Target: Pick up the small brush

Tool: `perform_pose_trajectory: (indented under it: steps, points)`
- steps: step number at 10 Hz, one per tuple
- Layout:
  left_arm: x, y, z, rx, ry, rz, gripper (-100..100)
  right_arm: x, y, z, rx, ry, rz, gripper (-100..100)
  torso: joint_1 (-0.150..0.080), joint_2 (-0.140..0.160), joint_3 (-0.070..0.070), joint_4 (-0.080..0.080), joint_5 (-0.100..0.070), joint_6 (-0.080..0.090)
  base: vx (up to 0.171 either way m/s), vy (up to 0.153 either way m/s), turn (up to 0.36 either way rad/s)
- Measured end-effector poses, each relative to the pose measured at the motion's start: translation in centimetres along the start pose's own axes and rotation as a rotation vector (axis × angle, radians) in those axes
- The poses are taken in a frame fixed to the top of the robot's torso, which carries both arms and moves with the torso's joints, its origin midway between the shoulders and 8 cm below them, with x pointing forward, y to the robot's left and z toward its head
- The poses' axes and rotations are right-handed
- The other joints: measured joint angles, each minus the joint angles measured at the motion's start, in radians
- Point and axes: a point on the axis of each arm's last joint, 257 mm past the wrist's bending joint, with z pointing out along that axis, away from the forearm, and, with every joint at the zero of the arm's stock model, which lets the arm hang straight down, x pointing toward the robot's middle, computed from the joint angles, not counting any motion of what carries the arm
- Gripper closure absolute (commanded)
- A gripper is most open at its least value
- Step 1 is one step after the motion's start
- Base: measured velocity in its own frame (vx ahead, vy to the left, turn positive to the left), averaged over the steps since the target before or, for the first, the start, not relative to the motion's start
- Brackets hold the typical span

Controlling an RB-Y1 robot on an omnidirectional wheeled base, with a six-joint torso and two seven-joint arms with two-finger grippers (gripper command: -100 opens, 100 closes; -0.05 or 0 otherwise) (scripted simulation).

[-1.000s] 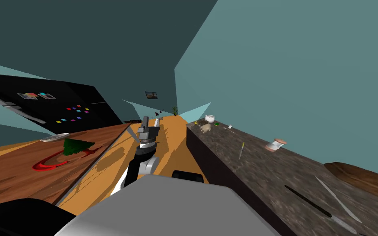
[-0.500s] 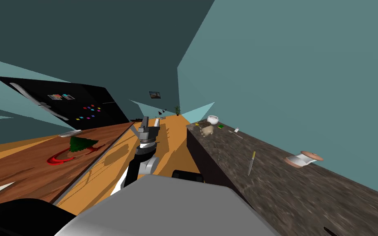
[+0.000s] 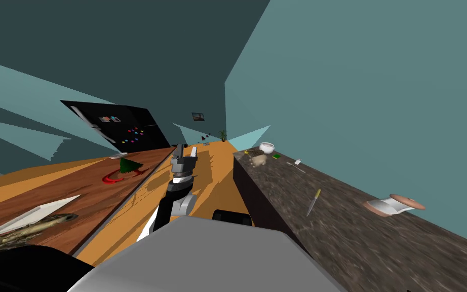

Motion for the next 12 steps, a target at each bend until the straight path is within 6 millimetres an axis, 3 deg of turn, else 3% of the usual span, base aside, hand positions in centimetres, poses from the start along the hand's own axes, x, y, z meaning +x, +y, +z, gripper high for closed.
perform_pose_trajectory:
  steps: [9, 10, 12]
  points:
    - [0.0, 0.0, 0.0, 0.0, 0.0, 0.0, 0, 0.1, 2.3, 0.8, -0.007, 0.039, 0.137, -100, -0.001, -0.001, -0.001, 0.0, -0.001, 0.001, -0.1, -0.017, 0.133]
    - [0.0, 0.0, 0.0, 0.0, 0.0, 0.0, 0, 0.1, 2.3, 0.8, -0.006, 0.039, 0.14, 100, -0.001, -0.004, -0.002, -0.001, -0.001, 0.001, -0.006, -0.001, 0.0]
    - [0.0, 0.0, 0.0, 0.0, 0.0, 0.0, 0, 0.1, 2.4, 0.8, -0.008, 0.039, 0.14, 100, -0.002, -0.007, -0.004, -0.001, -0.001, 0.0, 0.0, 0.0, 0.0]
